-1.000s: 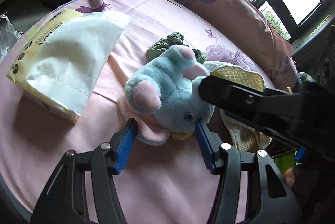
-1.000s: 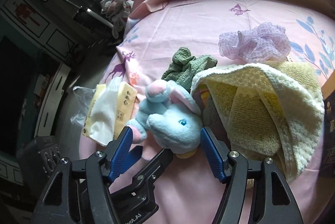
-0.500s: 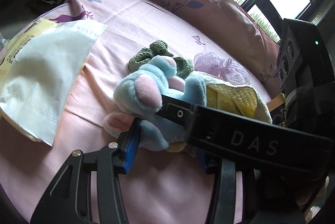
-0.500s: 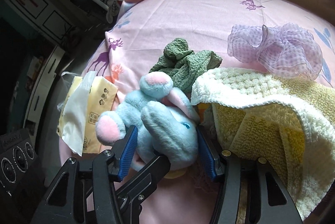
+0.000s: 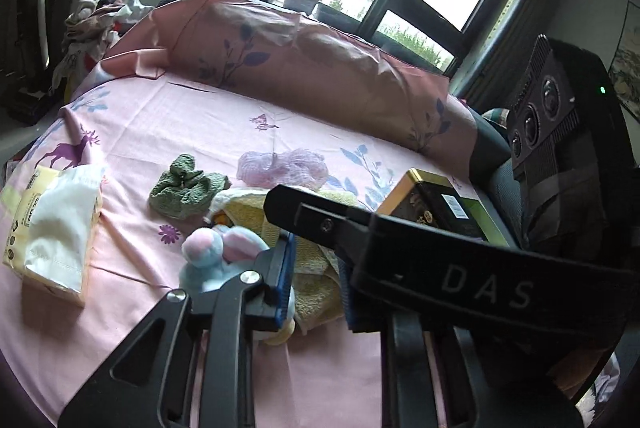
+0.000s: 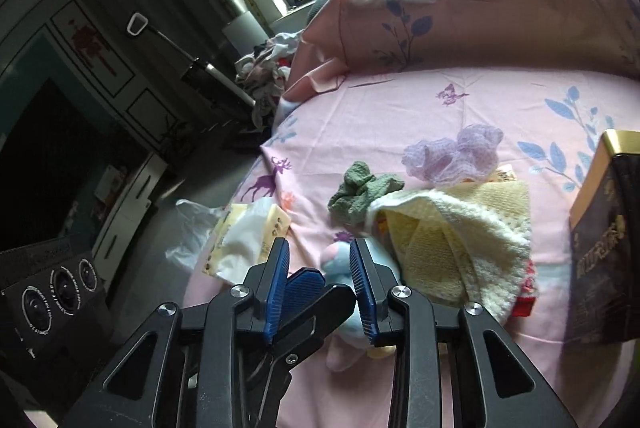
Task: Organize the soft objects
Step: 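Grasp the light-blue plush elephant with the right tool and lift it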
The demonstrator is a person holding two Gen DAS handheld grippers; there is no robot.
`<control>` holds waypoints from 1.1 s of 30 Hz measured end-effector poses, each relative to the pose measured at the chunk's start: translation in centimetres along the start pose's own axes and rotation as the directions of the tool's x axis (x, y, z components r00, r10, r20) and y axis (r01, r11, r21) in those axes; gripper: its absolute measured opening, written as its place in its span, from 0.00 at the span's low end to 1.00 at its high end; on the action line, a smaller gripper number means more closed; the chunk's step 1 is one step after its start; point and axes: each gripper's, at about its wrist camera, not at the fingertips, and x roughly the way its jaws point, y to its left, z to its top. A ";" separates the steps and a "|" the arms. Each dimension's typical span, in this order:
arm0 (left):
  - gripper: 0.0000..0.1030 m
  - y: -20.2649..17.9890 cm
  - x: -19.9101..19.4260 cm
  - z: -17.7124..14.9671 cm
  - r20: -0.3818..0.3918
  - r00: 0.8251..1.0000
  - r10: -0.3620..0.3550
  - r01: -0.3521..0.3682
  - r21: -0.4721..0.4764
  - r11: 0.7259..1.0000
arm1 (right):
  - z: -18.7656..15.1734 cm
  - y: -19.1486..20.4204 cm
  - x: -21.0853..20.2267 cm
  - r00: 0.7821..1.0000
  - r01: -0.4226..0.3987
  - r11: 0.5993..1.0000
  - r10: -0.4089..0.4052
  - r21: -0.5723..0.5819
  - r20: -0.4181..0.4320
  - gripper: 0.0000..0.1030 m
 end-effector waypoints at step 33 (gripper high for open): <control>0.68 7.1 5.6 -5.8 -0.226 0.973 -0.055 0.003 -0.224 0.975 | -3.8 -5.6 9.5 0.966 0.082 0.994 -0.060 0.075 -0.252 0.69</control>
